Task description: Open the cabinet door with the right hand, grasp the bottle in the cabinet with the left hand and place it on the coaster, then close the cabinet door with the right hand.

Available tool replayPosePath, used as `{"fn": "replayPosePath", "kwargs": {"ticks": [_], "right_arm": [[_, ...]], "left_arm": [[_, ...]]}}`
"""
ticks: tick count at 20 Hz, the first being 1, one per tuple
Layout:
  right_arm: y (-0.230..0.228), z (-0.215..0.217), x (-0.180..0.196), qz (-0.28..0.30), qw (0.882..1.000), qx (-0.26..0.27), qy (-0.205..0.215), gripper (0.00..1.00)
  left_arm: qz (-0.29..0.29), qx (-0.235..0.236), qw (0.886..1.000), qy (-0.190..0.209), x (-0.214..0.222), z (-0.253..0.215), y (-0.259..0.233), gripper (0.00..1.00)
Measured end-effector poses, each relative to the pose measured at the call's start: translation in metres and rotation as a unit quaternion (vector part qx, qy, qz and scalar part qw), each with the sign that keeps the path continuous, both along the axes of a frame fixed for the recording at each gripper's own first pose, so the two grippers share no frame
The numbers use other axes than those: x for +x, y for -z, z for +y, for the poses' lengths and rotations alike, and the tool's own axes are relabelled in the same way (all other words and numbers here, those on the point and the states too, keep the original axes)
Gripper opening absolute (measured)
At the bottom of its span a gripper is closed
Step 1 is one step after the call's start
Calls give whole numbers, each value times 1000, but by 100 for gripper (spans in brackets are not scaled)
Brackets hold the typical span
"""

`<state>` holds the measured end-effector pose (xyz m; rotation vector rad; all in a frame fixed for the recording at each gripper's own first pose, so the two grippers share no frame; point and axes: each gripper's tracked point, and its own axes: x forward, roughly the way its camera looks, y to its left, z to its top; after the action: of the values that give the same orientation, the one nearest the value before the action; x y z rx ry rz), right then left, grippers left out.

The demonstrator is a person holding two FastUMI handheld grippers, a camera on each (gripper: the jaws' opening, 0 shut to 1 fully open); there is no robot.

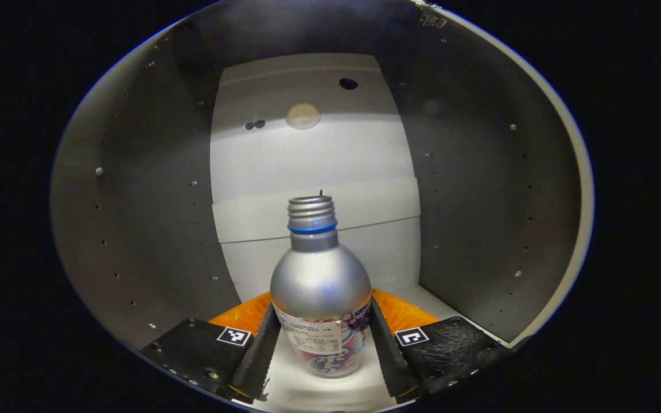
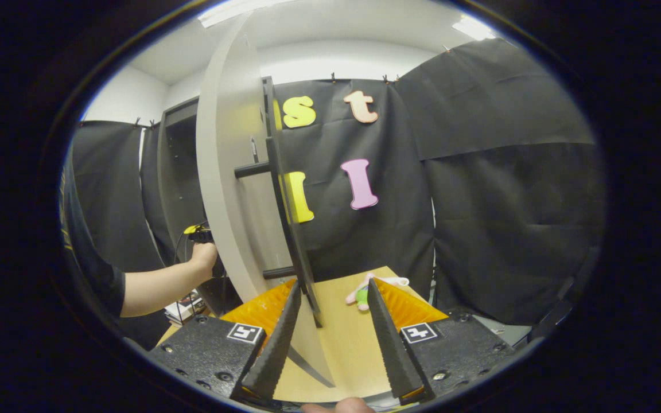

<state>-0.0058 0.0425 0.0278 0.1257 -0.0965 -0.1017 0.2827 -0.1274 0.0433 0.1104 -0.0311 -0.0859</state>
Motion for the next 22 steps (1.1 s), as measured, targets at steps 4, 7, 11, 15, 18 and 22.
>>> {"fn": "replayPosePath", "kwargs": {"ticks": [4,7,11,15,18,22], "right_arm": [[19,-1,4,33,999,-15,-4,74],[23,1,3,43,999,-31,-12,74],[27,3,0,51,996,-60,-31,74],[30,-4,-4,58,995,-79,-34,74],[24,-25,-4,45,993,-112,6,75],[29,-38,3,52,991,-118,32,76]], "left_arm": [[27,-25,999,9,-28,5,5,76],[17,-25,1000,1,-55,18,-2,76],[1,-31,999,-13,-89,40,-12,76],[-2,-46,999,-20,-123,61,-8,76],[-3,-62,997,-33,-144,82,5,76],[-10,-63,997,-36,-168,99,22,76]]}}
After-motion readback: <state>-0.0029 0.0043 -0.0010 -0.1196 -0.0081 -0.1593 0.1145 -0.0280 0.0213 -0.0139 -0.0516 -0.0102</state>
